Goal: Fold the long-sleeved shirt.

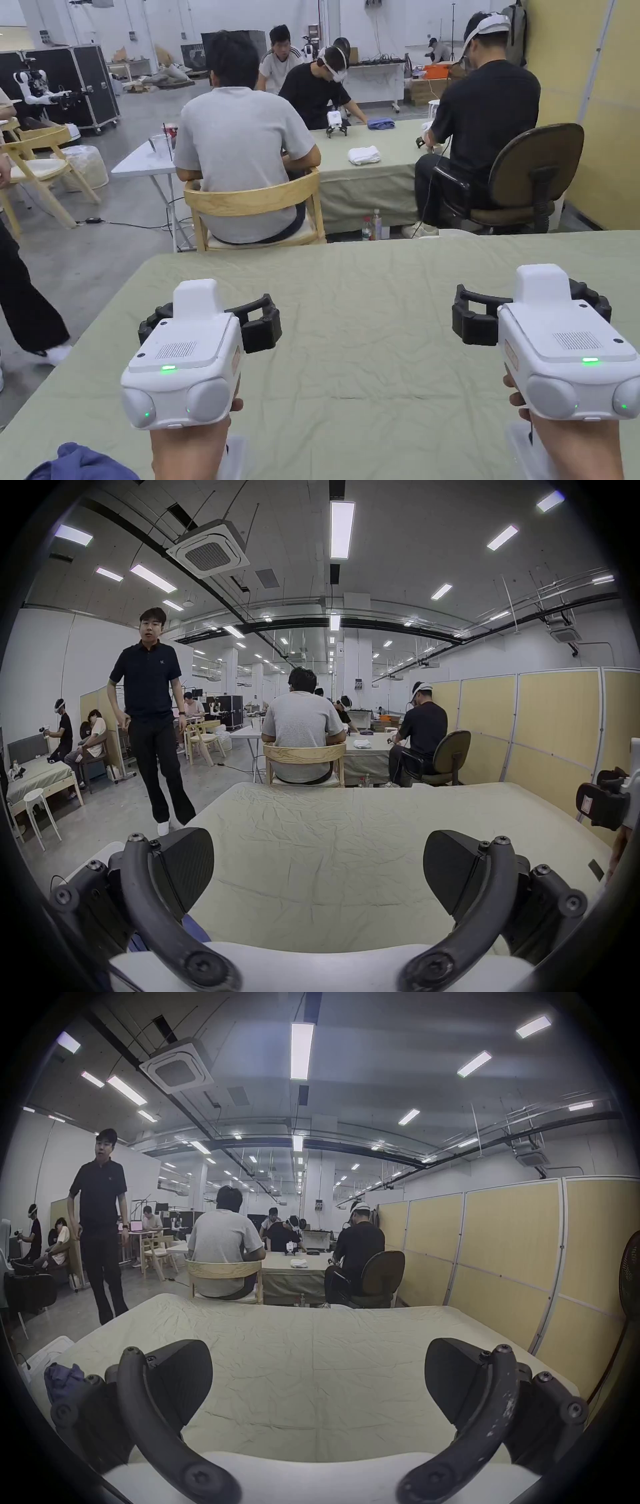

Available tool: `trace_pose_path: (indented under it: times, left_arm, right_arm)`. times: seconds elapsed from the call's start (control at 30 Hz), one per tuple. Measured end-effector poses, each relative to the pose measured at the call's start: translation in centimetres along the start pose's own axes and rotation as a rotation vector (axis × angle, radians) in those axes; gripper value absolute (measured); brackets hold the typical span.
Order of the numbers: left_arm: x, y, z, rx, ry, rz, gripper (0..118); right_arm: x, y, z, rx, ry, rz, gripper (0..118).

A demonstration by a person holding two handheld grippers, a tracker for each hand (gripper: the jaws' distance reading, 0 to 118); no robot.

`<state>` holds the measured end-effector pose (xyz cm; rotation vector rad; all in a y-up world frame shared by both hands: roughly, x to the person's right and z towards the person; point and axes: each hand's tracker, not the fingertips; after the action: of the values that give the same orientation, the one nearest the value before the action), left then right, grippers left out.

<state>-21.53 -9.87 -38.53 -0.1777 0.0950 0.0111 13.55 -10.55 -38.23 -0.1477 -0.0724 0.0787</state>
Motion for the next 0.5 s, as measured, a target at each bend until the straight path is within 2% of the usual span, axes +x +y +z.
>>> trace_pose_path:
  times: [0.5]
  left_arm:
    - [-0.22,-0.23,0.01,-0.009,-0.008,0.006,118]
  right_arm:
    - [-0.09,-0.09,-0.05,-0.004,0.004,-0.003,118]
